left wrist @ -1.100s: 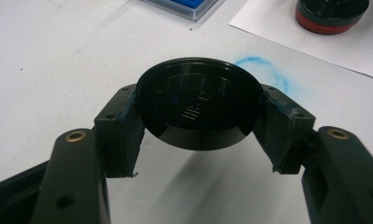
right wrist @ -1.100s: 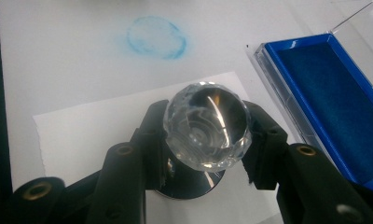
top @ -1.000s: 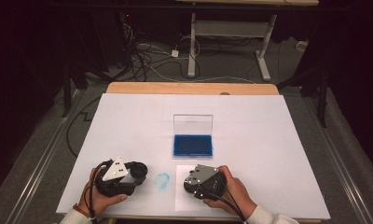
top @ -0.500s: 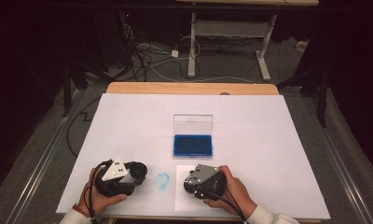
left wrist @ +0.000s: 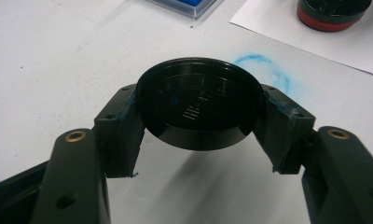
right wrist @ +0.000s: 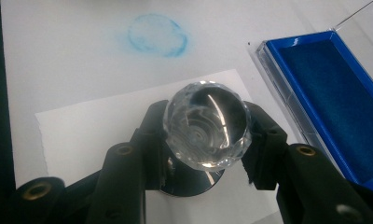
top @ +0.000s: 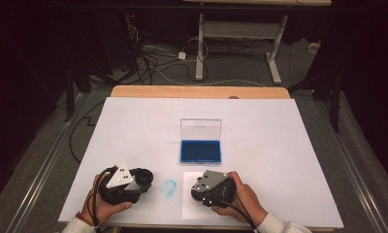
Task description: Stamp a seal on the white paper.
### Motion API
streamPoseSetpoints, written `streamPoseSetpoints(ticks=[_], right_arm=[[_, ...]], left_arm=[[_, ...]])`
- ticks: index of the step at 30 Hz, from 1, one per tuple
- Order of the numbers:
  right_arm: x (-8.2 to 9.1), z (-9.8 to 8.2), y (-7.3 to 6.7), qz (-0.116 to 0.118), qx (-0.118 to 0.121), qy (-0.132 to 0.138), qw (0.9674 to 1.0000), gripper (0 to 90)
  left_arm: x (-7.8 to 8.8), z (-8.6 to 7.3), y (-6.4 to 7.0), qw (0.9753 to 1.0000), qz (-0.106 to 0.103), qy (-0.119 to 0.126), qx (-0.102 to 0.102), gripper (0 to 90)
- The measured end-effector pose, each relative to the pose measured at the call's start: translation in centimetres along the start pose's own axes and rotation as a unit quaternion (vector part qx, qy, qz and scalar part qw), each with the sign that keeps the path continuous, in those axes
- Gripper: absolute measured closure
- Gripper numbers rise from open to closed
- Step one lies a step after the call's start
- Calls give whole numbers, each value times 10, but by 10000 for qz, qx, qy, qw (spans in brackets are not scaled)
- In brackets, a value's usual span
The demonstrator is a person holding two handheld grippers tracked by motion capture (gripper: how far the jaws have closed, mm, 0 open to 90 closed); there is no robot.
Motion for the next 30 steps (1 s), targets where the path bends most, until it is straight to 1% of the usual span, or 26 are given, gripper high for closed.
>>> streamPoseSetpoints(ticks=[5,9,11,12,15,18,21,23,30], right_arm=[[0,1,1,50,-74,30,10000,572],[1,1,5,144,-269,111,9995,573],[5,3,8,96,-317,169,9993,573],[8,5,10,84,-294,220,9993,573],[18,9,17,-38,-425,385,9983,573],[28,13,25,-140,-555,567,9967,572],[38,16,30,-219,-574,702,9956,572],[44,17,35,-299,-597,761,9949,572],[68,14,50,-492,-781,1031,9904,572]], left_arm=[[1,1,-2,10000,12,39,36,367],[1,1,-1,10000,15,40,17,367],[1,1,-1,10000,10,45,4,367],[1,1,-1,10000,11,46,3,367],[2,1,-2,10000,19,43,16,367],[2,1,-2,10000,15,44,3,367],[2,1,-1,10000,11,39,-3,367],[2,1,-1,10000,8,39,-3,367],[2,1,-2,10000,-1,43,1,367]])
Point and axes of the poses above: each handheld gripper's, and its own axes: x roughly backward along the jaws, z roughly out of its top, y roughly to its right, the point moved 10 cm from there along -x, roughly forward along the jaws, and after that the axes turned 11 degrees about x, right-handed, at the moved point
